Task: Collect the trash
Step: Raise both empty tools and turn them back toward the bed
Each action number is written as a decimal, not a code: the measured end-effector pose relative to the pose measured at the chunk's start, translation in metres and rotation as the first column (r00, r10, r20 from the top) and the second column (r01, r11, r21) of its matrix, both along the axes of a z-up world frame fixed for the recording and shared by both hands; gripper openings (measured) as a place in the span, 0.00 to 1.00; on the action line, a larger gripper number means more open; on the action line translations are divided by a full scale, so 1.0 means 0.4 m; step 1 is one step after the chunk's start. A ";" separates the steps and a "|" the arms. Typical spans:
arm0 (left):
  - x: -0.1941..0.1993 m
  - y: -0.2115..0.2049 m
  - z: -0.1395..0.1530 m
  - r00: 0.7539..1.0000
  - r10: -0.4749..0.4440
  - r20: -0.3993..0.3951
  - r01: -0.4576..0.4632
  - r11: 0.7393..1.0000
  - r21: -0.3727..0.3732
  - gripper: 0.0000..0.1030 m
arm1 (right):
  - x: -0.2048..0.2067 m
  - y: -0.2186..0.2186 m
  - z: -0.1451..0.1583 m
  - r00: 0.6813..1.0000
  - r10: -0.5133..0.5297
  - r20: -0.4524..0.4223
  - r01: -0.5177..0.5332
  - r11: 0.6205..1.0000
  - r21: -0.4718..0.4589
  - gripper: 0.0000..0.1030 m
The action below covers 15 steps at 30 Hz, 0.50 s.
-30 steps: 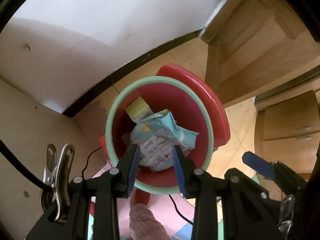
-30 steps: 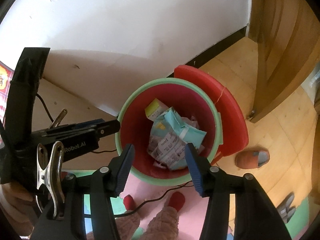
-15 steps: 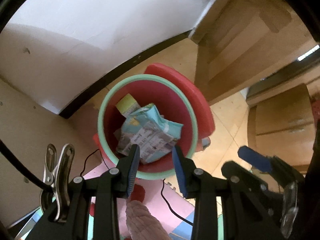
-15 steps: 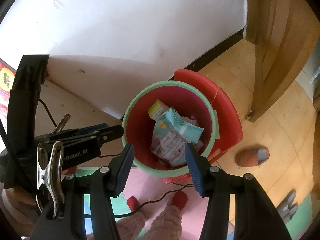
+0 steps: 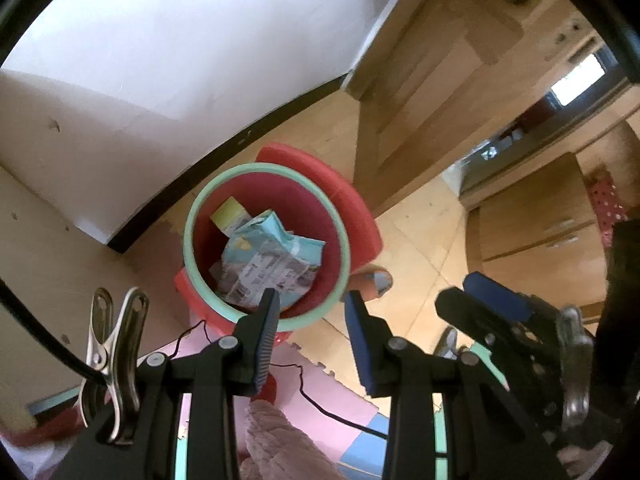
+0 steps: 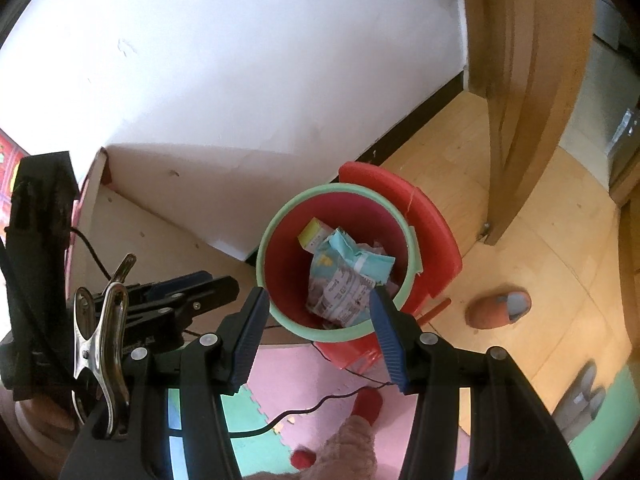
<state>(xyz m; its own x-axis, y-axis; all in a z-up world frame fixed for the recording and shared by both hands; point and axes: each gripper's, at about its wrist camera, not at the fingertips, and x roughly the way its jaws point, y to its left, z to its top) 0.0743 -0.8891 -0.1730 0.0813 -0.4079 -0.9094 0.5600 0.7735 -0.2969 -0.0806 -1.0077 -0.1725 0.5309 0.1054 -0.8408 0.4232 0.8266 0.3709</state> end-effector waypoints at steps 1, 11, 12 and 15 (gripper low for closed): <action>-0.009 0.008 0.014 1.000 -0.006 0.005 0.006 1.000 -0.007 0.34 | -0.009 0.005 0.013 1.000 -0.006 0.003 0.006 1.000 -0.009 0.52; -0.108 0.134 0.156 0.998 -0.009 0.060 0.013 0.998 -0.063 0.34 | -0.074 0.076 0.141 0.997 0.000 0.075 0.006 0.998 -0.067 0.52; -0.121 0.154 0.173 0.997 -0.002 0.072 0.007 0.998 -0.068 0.34 | -0.078 0.090 0.155 0.997 0.010 0.081 -0.004 0.997 -0.076 0.52; -0.148 0.211 0.212 0.995 0.022 0.094 -0.015 0.997 -0.079 0.34 | -0.091 0.135 0.191 0.994 0.044 0.098 -0.035 0.995 -0.096 0.52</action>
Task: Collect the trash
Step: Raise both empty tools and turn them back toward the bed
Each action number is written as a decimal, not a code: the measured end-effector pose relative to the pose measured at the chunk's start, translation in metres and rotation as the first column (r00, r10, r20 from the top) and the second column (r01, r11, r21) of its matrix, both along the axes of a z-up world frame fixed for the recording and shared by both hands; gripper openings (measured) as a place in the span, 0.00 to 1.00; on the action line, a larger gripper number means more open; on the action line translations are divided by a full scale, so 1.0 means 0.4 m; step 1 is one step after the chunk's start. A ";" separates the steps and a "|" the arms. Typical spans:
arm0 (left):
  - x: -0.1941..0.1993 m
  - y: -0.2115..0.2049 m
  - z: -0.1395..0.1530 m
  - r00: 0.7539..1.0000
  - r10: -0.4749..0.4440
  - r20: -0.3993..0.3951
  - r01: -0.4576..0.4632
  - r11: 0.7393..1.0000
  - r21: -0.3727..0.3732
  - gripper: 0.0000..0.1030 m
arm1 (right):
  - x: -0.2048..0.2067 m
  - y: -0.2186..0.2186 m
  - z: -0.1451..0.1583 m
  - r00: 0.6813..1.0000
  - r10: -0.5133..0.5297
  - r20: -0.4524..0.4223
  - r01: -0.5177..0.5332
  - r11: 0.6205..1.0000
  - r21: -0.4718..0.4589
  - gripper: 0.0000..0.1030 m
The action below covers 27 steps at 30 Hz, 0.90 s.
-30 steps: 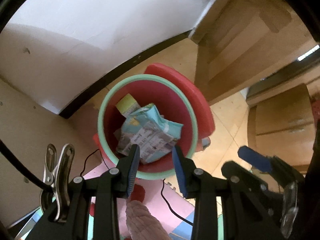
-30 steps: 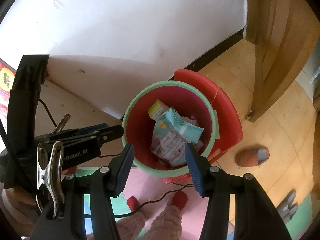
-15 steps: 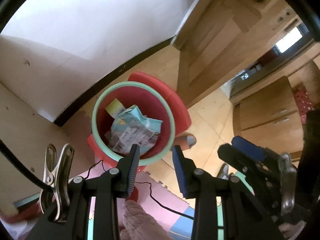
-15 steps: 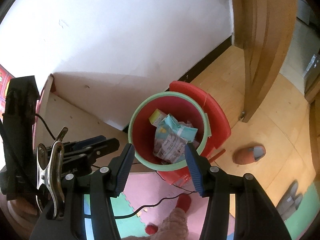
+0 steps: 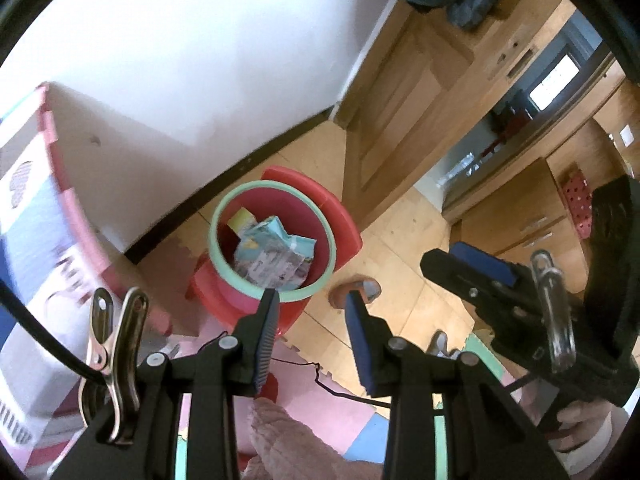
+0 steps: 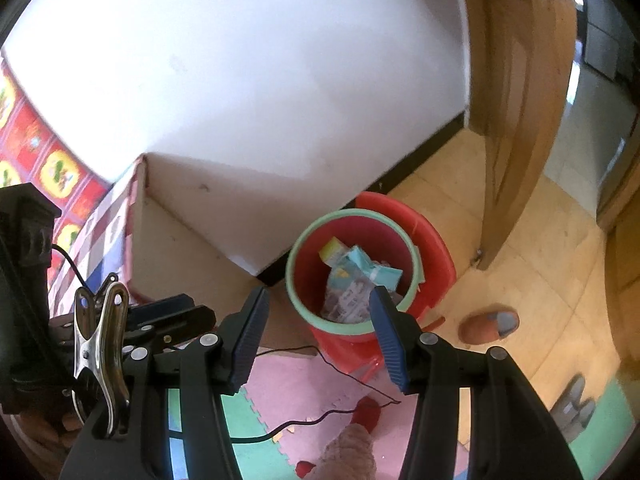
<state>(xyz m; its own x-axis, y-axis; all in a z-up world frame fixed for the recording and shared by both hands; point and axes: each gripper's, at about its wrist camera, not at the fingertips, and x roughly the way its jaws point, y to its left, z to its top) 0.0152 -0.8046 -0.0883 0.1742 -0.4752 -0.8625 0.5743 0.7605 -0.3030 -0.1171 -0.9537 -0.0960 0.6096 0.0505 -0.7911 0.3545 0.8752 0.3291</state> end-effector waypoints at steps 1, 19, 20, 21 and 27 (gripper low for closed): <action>-0.009 0.021 0.014 1.000 0.010 0.003 -0.010 1.000 -0.007 0.34 | -0.004 0.015 0.011 1.000 0.011 0.005 -0.011 1.000 -0.005 0.52; -0.126 0.481 0.211 0.938 0.336 0.088 -0.334 0.942 -0.041 0.34 | -0.001 0.434 0.223 0.924 0.354 0.144 -0.348 0.935 -0.066 0.52; -0.131 0.513 0.219 0.928 0.360 0.093 -0.357 0.933 -0.042 0.34 | 0.000 0.456 0.227 0.917 0.371 0.147 -0.365 0.929 -0.066 0.52; -0.141 0.552 0.230 0.915 0.392 0.098 -0.389 0.920 -0.044 0.34 | 0.005 0.496 0.234 0.903 0.401 0.151 -0.396 0.916 -0.065 0.52; -0.193 0.753 0.274 0.831 0.541 0.128 -0.540 0.840 -0.048 0.34 | 0.030 0.686 0.252 0.831 0.532 0.164 -0.532 0.845 -0.051 0.52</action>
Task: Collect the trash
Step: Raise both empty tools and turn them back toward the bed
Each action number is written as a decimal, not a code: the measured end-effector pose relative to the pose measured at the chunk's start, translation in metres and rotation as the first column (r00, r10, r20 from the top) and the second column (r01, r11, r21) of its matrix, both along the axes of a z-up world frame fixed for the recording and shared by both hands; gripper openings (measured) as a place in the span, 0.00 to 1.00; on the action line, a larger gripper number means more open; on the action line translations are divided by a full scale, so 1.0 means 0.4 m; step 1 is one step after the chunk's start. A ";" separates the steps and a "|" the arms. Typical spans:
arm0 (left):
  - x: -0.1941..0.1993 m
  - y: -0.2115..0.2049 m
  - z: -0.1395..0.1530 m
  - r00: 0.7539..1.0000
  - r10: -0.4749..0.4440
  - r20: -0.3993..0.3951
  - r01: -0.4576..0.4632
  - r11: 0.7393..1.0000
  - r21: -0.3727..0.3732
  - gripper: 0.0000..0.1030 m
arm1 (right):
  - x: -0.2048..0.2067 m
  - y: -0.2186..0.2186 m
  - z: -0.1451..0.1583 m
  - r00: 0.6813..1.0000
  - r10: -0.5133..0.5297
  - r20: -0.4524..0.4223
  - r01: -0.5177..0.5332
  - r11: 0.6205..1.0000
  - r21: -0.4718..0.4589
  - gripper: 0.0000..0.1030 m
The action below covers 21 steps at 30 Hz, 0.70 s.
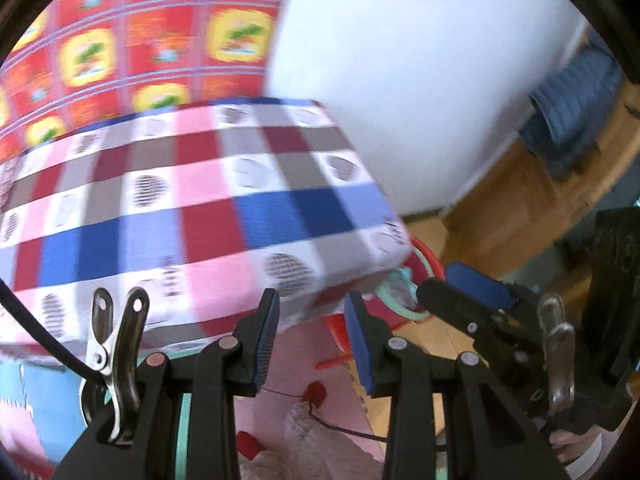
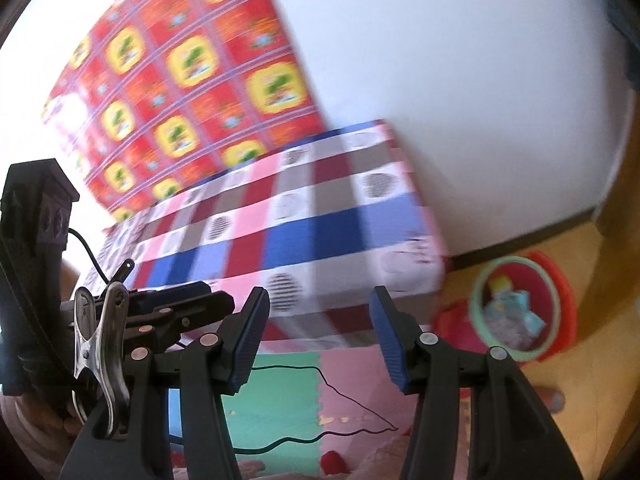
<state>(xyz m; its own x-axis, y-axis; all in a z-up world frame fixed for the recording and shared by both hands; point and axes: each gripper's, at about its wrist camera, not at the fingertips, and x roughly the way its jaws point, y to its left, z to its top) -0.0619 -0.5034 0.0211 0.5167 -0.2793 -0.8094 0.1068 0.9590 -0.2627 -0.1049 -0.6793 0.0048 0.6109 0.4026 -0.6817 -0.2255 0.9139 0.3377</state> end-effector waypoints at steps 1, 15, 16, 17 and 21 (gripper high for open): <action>-0.010 0.033 0.007 0.999 0.033 0.008 -0.033 0.999 0.006 0.34 | 0.005 0.030 0.003 1.000 0.026 -0.001 -0.026 1.000 0.004 0.52; -0.111 0.437 0.070 0.896 0.443 0.027 -0.443 0.896 0.013 0.34 | 0.090 0.465 0.063 0.914 0.406 0.021 -0.406 0.914 0.006 0.52; -0.116 0.458 0.073 0.884 0.467 0.029 -0.468 0.884 0.012 0.34 | 0.096 0.495 0.064 0.902 0.432 0.020 -0.432 0.902 0.007 0.52; -0.121 0.484 0.077 0.867 0.498 0.032 -0.498 0.867 0.011 0.34 | 0.104 0.532 0.065 0.885 0.466 0.018 -0.466 0.885 0.007 0.52; -0.137 0.570 0.084 0.804 0.594 0.031 -0.594 0.804 0.017 0.34 | 0.131 0.636 0.067 0.822 0.570 0.016 -0.570 0.822 -0.001 0.52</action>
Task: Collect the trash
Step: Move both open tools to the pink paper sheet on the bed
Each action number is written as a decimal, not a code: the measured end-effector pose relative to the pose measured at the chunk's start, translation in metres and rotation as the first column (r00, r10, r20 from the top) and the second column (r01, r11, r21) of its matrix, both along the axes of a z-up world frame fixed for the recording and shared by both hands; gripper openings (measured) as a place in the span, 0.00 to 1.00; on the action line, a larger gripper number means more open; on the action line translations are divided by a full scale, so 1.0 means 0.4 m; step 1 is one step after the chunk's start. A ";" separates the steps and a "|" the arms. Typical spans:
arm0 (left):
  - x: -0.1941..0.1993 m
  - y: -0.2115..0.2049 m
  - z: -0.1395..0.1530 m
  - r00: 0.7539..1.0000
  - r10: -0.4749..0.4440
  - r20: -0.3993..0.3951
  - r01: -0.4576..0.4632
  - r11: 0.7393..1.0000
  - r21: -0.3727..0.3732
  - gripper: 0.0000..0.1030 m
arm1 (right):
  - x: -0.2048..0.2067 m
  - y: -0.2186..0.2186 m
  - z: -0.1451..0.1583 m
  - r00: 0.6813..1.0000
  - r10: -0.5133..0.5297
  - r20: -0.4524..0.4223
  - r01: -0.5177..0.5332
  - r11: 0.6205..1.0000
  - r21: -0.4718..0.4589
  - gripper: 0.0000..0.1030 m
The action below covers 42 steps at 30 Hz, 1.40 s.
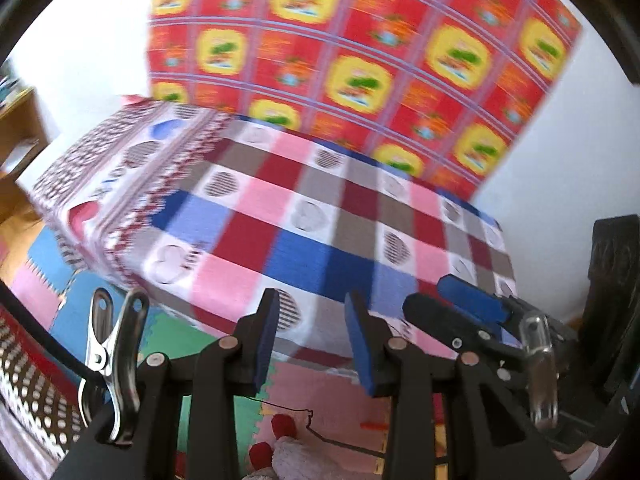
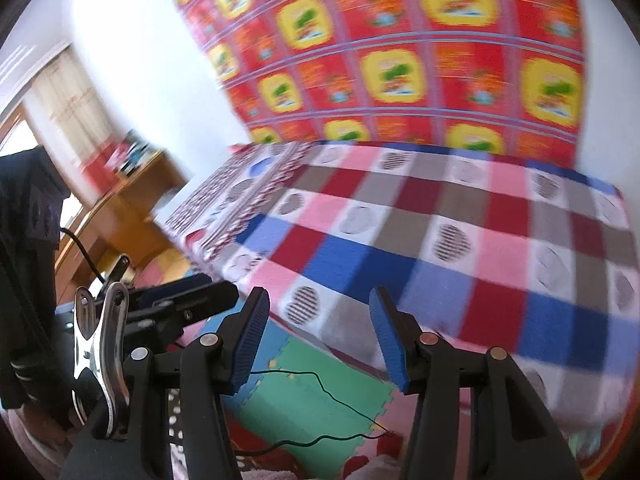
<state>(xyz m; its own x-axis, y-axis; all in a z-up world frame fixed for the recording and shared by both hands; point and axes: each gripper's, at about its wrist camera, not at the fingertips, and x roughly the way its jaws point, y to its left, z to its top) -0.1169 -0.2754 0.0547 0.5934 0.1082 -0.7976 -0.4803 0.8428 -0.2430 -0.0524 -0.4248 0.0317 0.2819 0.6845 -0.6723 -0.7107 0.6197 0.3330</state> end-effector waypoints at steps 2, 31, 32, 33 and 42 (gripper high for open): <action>0.000 0.033 0.001 0.999 0.042 0.001 -0.042 0.999 -0.001 0.34 | 0.015 0.048 0.003 0.999 0.052 -0.001 -0.052 0.999 -0.001 0.52; -0.063 0.487 0.016 0.936 0.352 0.014 -0.352 0.936 -0.021 0.34 | 0.098 0.519 0.011 0.949 0.314 -0.021 -0.315 0.947 -0.059 0.52; -0.070 0.512 0.016 0.938 0.346 0.015 -0.345 0.938 -0.018 0.34 | 0.094 0.537 0.009 0.951 0.308 -0.023 -0.309 0.949 -0.060 0.52; -0.075 0.530 0.017 0.940 0.341 0.016 -0.341 0.940 -0.015 0.34 | 0.090 0.550 0.008 0.953 0.303 -0.022 -0.304 0.951 -0.064 0.52; -0.121 0.727 0.011 0.955 0.296 -0.004 -0.296 0.955 0.011 0.34 | 0.064 0.713 0.015 0.978 0.208 -0.005 -0.208 0.977 -0.056 0.52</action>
